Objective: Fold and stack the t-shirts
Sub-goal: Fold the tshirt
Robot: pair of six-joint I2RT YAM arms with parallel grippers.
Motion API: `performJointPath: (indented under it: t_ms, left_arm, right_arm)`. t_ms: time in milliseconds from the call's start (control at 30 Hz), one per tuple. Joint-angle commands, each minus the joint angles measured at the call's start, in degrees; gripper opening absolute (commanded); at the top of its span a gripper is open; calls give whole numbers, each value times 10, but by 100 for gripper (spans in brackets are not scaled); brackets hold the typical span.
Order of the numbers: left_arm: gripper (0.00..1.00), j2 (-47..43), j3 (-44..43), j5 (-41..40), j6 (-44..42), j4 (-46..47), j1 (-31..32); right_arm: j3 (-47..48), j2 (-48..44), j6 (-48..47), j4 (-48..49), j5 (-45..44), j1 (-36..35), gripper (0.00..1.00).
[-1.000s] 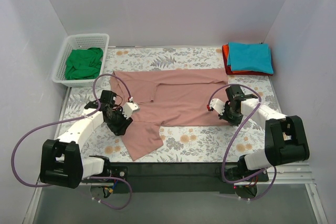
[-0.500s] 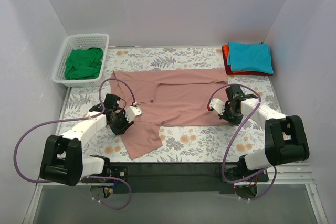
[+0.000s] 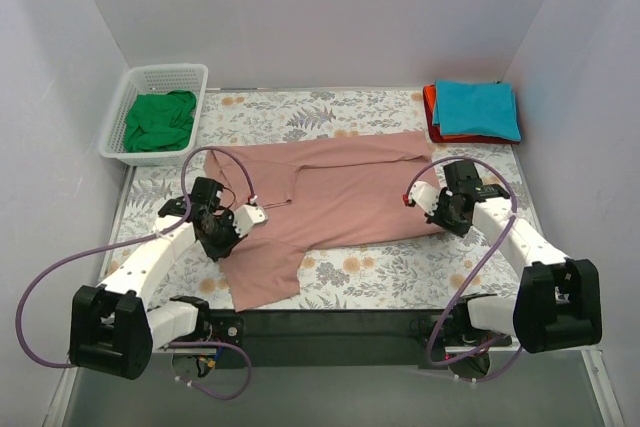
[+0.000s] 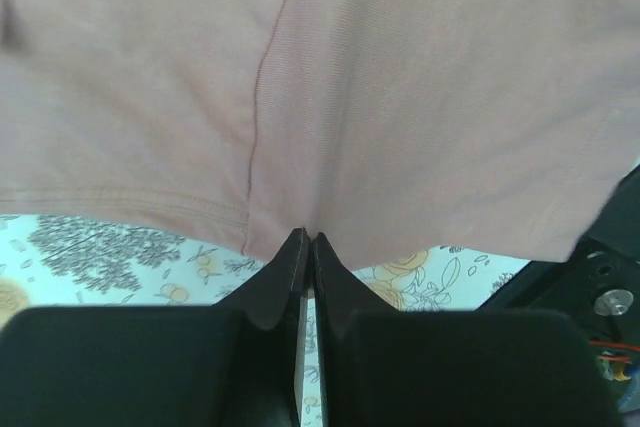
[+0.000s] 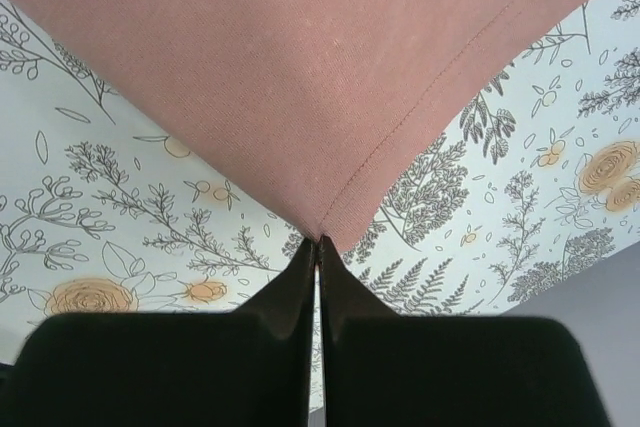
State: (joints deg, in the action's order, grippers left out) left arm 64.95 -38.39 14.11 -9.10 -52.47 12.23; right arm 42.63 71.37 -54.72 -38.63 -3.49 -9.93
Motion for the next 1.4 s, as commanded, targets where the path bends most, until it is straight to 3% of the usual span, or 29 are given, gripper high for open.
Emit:
performJointPath:
  t_ms: [0,267,733,1133,1367]
  left_arm:
    - [0,-10,-57,21,-5,-54,-4]
    - [0,82,-180,44,-25,-67,-62]
    - [0,283,-386,55,6,-27,-73]
    - [0,396,-434,49,1,12,-103]
    - [0,424,-473,67,7,5,-109]
  right_arm:
    - [25,-16,-33,-36,0,13,1]
    - [129,61,-46,-50,30,58,1]
    - [303,225,-60,-56,30,59,1]
    - [414,369,-62,-53,31,60,1]
    - [453,403,-58,-54,30,60,1]
